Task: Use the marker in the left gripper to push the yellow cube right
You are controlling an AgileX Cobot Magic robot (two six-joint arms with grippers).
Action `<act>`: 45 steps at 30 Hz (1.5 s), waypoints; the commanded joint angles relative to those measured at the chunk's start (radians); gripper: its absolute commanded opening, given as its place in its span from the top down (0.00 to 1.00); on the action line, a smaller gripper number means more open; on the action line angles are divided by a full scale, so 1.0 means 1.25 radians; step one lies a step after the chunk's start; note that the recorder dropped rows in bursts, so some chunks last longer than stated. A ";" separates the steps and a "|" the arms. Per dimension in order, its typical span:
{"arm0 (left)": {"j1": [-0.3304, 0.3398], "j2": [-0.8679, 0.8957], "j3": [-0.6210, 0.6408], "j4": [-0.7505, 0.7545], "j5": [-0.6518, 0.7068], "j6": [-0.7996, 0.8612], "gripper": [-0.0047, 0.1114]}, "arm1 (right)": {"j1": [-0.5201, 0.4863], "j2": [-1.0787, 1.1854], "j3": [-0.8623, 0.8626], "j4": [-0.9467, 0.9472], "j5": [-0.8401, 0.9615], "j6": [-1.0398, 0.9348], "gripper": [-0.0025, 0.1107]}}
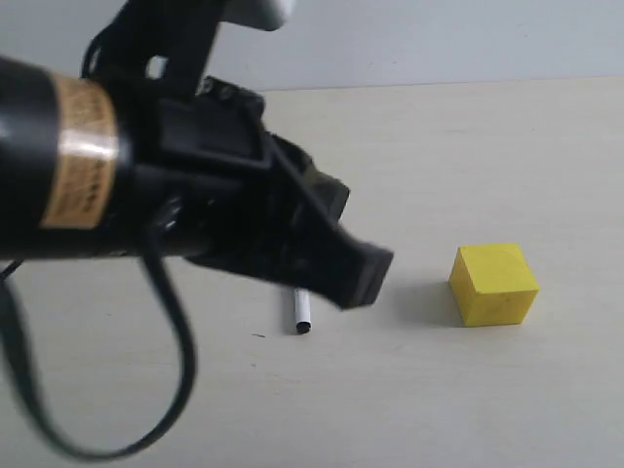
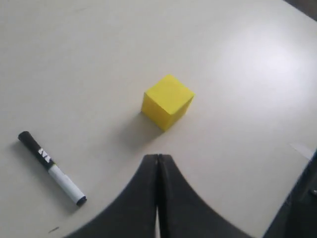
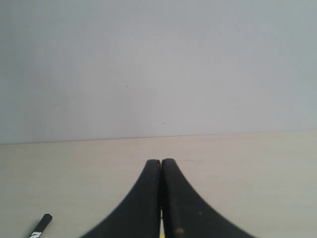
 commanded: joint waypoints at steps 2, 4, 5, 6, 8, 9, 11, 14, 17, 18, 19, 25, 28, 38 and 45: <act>-0.029 -0.129 0.085 0.003 -0.034 -0.015 0.96 | -0.001 -0.004 0.004 0.000 -0.006 -0.001 0.98; -0.028 -0.153 0.089 0.003 -0.028 -0.015 0.96 | -0.001 -0.004 0.004 0.000 -0.006 -0.001 0.98; -0.028 -0.160 0.089 0.003 -0.028 -0.015 0.96 | -0.001 -0.004 0.004 0.000 -0.006 -0.001 0.98; -0.028 -0.164 0.089 0.003 -0.029 -0.015 0.96 | -0.001 -0.004 0.004 0.000 -0.006 -0.001 0.98; -0.028 -0.173 0.089 0.003 -0.029 -0.015 0.96 | -0.001 -0.004 0.004 0.000 -0.006 -0.001 0.98; -0.028 -0.173 0.089 0.003 -0.029 -0.015 0.96 | -0.001 -0.004 0.004 0.000 -0.006 -0.001 0.98; -0.031 -0.176 0.089 0.005 -0.028 -0.013 0.96 | -0.001 -0.004 0.004 0.000 -0.006 -0.001 0.98; 0.027 -0.228 0.107 -0.044 -0.022 -0.012 0.96 | -0.001 -0.004 0.004 0.000 -0.006 -0.001 0.98; 0.215 -0.359 0.267 -0.146 -0.076 -0.012 0.96 | -0.001 -0.004 0.004 0.000 -0.006 -0.001 0.98; 0.265 -0.408 0.333 -0.142 -0.121 -0.010 0.96 | -0.001 -0.004 0.004 0.000 -0.006 -0.001 0.98; 0.334 -0.489 0.429 -0.122 -0.187 -0.008 0.96 | -0.001 -0.004 0.004 0.000 -0.006 -0.001 0.98; 0.602 -0.798 0.678 -0.014 -0.307 -0.006 0.96 | -0.001 -0.004 0.004 0.000 -0.006 -0.001 0.98; 0.672 -0.871 0.722 -0.006 -0.307 -0.006 0.96 | -0.001 -0.004 0.004 0.000 -0.006 -0.001 0.98; 0.781 -1.017 0.771 0.050 -0.255 0.009 0.96 | -0.001 -0.004 0.004 0.000 -0.006 -0.001 0.98; 0.781 -1.017 0.771 0.056 -0.255 0.031 0.96 | -0.001 -0.004 0.004 0.000 -0.006 -0.001 0.98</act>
